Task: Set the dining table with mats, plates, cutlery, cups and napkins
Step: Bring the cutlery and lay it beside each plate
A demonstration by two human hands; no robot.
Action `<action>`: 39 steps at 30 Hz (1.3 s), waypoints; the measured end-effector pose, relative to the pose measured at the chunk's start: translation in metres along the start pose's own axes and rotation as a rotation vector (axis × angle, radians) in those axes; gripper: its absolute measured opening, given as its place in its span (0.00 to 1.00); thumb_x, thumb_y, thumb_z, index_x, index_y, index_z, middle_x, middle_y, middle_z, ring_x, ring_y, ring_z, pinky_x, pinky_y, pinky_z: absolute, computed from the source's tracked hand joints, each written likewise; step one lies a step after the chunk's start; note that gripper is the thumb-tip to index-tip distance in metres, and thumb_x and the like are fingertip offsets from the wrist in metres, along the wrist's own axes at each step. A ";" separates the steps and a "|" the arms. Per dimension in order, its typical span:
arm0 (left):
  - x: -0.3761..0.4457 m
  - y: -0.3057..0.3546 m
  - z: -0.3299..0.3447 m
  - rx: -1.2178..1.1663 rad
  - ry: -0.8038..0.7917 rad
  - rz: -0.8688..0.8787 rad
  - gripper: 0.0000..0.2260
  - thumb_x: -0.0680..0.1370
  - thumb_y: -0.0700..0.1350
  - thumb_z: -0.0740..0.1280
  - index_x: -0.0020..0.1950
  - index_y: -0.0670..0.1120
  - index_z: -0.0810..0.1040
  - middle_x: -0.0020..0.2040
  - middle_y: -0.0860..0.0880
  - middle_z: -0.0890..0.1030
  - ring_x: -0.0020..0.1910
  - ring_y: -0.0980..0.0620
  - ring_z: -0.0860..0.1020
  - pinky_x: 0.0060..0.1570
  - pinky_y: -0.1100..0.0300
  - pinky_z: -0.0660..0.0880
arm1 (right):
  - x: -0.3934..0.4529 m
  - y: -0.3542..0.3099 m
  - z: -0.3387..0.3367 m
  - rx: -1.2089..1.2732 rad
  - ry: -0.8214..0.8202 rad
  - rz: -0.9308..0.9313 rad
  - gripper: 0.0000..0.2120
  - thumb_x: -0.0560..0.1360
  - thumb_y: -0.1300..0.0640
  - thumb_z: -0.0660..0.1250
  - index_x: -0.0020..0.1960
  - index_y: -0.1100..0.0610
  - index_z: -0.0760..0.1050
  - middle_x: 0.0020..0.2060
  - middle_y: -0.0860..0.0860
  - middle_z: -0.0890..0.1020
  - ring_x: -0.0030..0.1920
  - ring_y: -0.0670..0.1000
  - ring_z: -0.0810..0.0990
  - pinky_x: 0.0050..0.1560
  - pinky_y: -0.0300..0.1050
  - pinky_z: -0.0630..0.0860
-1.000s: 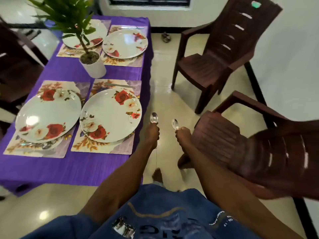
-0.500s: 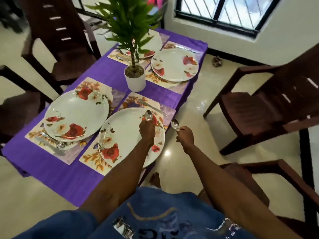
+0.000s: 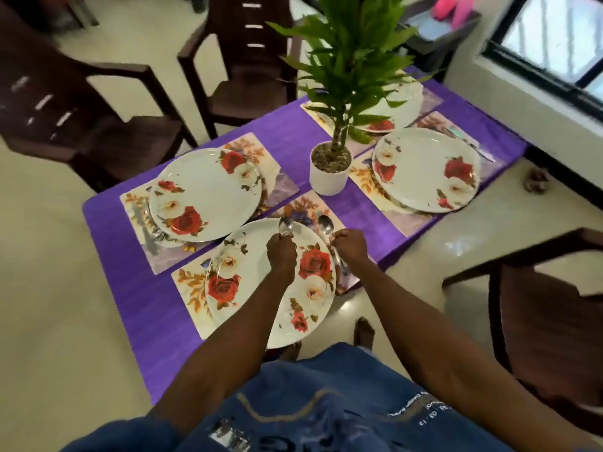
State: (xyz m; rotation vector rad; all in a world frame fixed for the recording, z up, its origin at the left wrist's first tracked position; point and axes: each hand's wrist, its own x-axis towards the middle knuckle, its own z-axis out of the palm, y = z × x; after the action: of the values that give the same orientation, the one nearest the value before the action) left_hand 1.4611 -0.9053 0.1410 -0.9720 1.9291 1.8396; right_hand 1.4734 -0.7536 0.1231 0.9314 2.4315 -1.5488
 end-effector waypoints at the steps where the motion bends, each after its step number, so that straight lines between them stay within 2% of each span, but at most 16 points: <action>1: 0.003 0.002 0.006 -0.028 0.031 -0.008 0.09 0.78 0.39 0.61 0.53 0.36 0.77 0.37 0.42 0.76 0.29 0.47 0.72 0.26 0.59 0.68 | 0.009 -0.002 -0.001 -0.037 -0.038 -0.014 0.06 0.65 0.71 0.64 0.38 0.75 0.75 0.29 0.56 0.72 0.34 0.50 0.71 0.30 0.40 0.65; 3: 0.011 0.000 0.021 -0.081 0.107 0.002 0.11 0.76 0.38 0.62 0.55 0.36 0.78 0.44 0.35 0.80 0.35 0.40 0.77 0.35 0.45 0.75 | 0.027 -0.004 -0.005 -0.116 -0.120 -0.080 0.07 0.64 0.68 0.65 0.37 0.73 0.76 0.29 0.54 0.70 0.34 0.49 0.70 0.33 0.44 0.64; 4: 0.008 0.002 0.029 -0.112 0.140 -0.005 0.11 0.76 0.38 0.62 0.54 0.36 0.78 0.45 0.34 0.80 0.37 0.41 0.76 0.38 0.43 0.74 | 0.035 -0.006 -0.008 -0.149 -0.169 -0.102 0.07 0.64 0.68 0.66 0.37 0.73 0.76 0.29 0.54 0.70 0.34 0.49 0.70 0.34 0.45 0.63; 6: -0.005 0.002 0.045 -0.200 0.199 -0.010 0.08 0.76 0.39 0.62 0.50 0.37 0.78 0.39 0.40 0.78 0.34 0.46 0.72 0.36 0.53 0.70 | 0.050 -0.006 -0.017 -0.200 -0.236 -0.110 0.06 0.65 0.68 0.67 0.39 0.72 0.77 0.29 0.55 0.73 0.33 0.50 0.72 0.31 0.48 0.65; 8: -0.017 0.001 0.054 -0.252 0.232 -0.004 0.09 0.77 0.40 0.62 0.51 0.37 0.78 0.36 0.45 0.76 0.33 0.48 0.71 0.32 0.59 0.66 | 0.060 -0.004 -0.024 -0.206 -0.287 -0.121 0.05 0.66 0.69 0.68 0.38 0.72 0.78 0.29 0.57 0.74 0.33 0.51 0.74 0.31 0.49 0.69; 10: -0.023 -0.003 0.060 -0.255 0.281 0.003 0.12 0.78 0.44 0.61 0.53 0.37 0.79 0.39 0.43 0.78 0.36 0.47 0.74 0.32 0.59 0.68 | 0.065 -0.005 -0.028 -0.203 -0.357 -0.149 0.04 0.65 0.71 0.66 0.33 0.71 0.75 0.29 0.57 0.73 0.33 0.52 0.74 0.33 0.47 0.68; 12: -0.027 -0.005 0.062 -0.254 0.352 0.011 0.15 0.80 0.47 0.61 0.55 0.37 0.80 0.44 0.38 0.80 0.40 0.46 0.76 0.38 0.55 0.72 | 0.064 -0.008 -0.029 -0.232 -0.403 -0.148 0.10 0.66 0.72 0.65 0.28 0.63 0.72 0.27 0.56 0.72 0.32 0.52 0.73 0.34 0.47 0.67; 14: -0.030 -0.005 0.059 -0.272 0.413 0.013 0.16 0.80 0.48 0.62 0.56 0.37 0.79 0.50 0.36 0.82 0.43 0.44 0.77 0.43 0.50 0.74 | 0.059 -0.014 -0.026 -0.239 -0.444 -0.158 0.12 0.66 0.72 0.64 0.28 0.61 0.70 0.26 0.53 0.71 0.31 0.52 0.72 0.33 0.45 0.65; 15: -0.030 -0.007 0.057 -0.267 0.432 0.017 0.15 0.80 0.48 0.62 0.57 0.38 0.79 0.51 0.37 0.82 0.43 0.45 0.77 0.43 0.51 0.74 | 0.057 -0.016 -0.024 -0.244 -0.459 -0.174 0.10 0.66 0.72 0.64 0.29 0.62 0.71 0.26 0.54 0.71 0.32 0.52 0.72 0.33 0.45 0.65; 18: -0.027 -0.012 0.051 -0.275 0.444 0.012 0.16 0.81 0.50 0.61 0.58 0.39 0.79 0.47 0.41 0.82 0.39 0.47 0.76 0.37 0.58 0.71 | 0.055 -0.021 -0.016 -0.301 -0.469 -0.224 0.08 0.69 0.71 0.65 0.32 0.64 0.74 0.30 0.56 0.74 0.34 0.53 0.74 0.34 0.45 0.67; 21: -0.024 -0.015 0.045 -0.317 0.454 0.004 0.19 0.79 0.56 0.62 0.55 0.42 0.80 0.39 0.46 0.79 0.33 0.50 0.73 0.31 0.60 0.67 | 0.056 -0.022 -0.008 -0.331 -0.454 -0.209 0.15 0.69 0.70 0.65 0.28 0.57 0.69 0.27 0.52 0.72 0.36 0.54 0.75 0.30 0.42 0.66; 24: -0.024 -0.015 0.037 -0.371 0.454 -0.002 0.18 0.80 0.57 0.63 0.51 0.43 0.79 0.34 0.48 0.75 0.28 0.52 0.69 0.27 0.62 0.64 | 0.057 -0.025 -0.005 -0.398 -0.454 -0.235 0.07 0.71 0.66 0.65 0.34 0.62 0.74 0.31 0.53 0.76 0.38 0.54 0.77 0.27 0.41 0.64; 25: -0.022 -0.016 0.034 -0.380 0.461 0.000 0.17 0.80 0.57 0.63 0.51 0.43 0.79 0.34 0.48 0.75 0.27 0.52 0.68 0.26 0.62 0.64 | 0.057 -0.025 -0.006 -0.416 -0.452 -0.247 0.04 0.72 0.65 0.65 0.39 0.64 0.77 0.34 0.55 0.78 0.39 0.54 0.78 0.29 0.41 0.66; 28: -0.017 -0.020 0.026 -0.372 0.474 0.010 0.17 0.80 0.56 0.62 0.51 0.42 0.78 0.34 0.48 0.75 0.27 0.53 0.69 0.25 0.63 0.64 | 0.057 -0.022 -0.007 -0.456 -0.445 -0.267 0.06 0.73 0.64 0.66 0.46 0.66 0.79 0.38 0.56 0.79 0.40 0.54 0.78 0.36 0.43 0.69; 36: -0.020 -0.020 0.026 -0.337 0.436 0.020 0.16 0.81 0.54 0.61 0.52 0.42 0.78 0.34 0.48 0.75 0.28 0.53 0.70 0.25 0.62 0.65 | 0.052 -0.017 -0.008 -0.482 -0.406 -0.275 0.06 0.76 0.61 0.67 0.46 0.63 0.79 0.39 0.56 0.82 0.40 0.55 0.81 0.37 0.44 0.74; 39: -0.022 -0.021 0.027 -0.330 0.421 0.017 0.15 0.81 0.52 0.61 0.54 0.41 0.78 0.34 0.48 0.75 0.28 0.54 0.69 0.25 0.62 0.65 | 0.050 -0.017 -0.009 -0.501 -0.404 -0.288 0.07 0.77 0.61 0.65 0.45 0.64 0.79 0.39 0.57 0.81 0.40 0.56 0.81 0.35 0.44 0.73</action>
State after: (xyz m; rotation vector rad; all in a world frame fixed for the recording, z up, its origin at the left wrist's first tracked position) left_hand 1.4839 -0.8729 0.1357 -1.5595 1.8813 2.1425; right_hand 1.4254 -0.7292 0.1205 0.1671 2.5227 -0.9741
